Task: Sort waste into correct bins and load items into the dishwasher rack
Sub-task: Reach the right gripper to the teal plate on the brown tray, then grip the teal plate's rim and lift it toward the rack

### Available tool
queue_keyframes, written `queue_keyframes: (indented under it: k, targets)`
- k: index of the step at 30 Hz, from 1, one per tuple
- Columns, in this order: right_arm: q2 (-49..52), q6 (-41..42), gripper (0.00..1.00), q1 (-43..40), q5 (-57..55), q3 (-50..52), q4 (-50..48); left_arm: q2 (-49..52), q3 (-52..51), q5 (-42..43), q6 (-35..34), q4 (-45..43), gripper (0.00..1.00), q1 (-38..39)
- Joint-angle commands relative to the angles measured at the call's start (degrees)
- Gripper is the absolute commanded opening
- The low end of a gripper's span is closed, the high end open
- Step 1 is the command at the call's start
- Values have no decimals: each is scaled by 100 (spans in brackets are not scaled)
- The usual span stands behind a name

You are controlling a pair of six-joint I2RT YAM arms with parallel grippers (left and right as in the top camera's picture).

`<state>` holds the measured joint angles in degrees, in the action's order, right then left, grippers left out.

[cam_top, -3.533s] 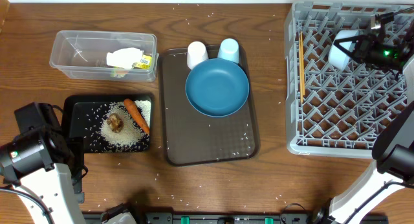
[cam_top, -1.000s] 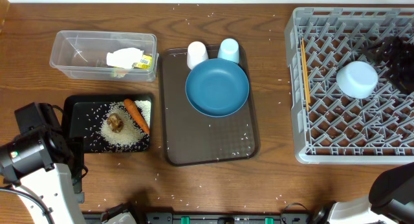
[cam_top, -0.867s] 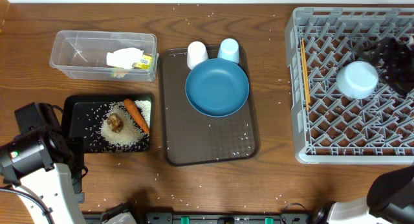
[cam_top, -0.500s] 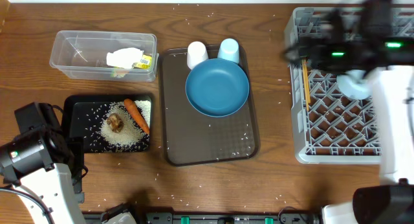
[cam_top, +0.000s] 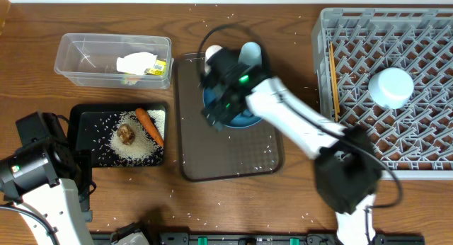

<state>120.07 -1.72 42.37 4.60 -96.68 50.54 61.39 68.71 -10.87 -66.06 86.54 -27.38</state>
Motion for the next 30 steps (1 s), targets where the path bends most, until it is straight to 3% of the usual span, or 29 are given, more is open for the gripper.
queue_keyframes:
  k: [1, 4, 5, 7, 8, 11, 14, 22, 30]
  targets:
    - [284, -223, 93, 205, -745, 9, -22, 2, 13, -61, -68, 17, 98, -35]
    - [520, -219, 88, 286, -741, 9, -20, 2, 13, -61, -68, 17, 98, -35]
    - [590, -168, 79, 295, -734, 9, -22, 2, 13, -61, -68, 17, 98, -35]
    - [693, -37, 49, 295, -734, 9, -20, 2, 13, -61, -68, 17, 98, -35]
    - [748, 44, 39, 293, -737, 9, -20, 2, 13, -61, -68, 17, 98, -35]
    - [769, 195, 26, 293, -739, 9, -22, 2, 13, -63, -68, 17, 98, -35]
    - [767, 339, 1, 306, -737, 4, -26, 2, 13, -61, -68, 17, 98, -35]
    - [481, 557, 1, 302, 341, -389, 354, 2, 13, -61, -68, 17, 98, -35]
    - [-741, 599, 1, 90, 1027, -1049, 870, 2, 13, -61, -68, 17, 98, -35]
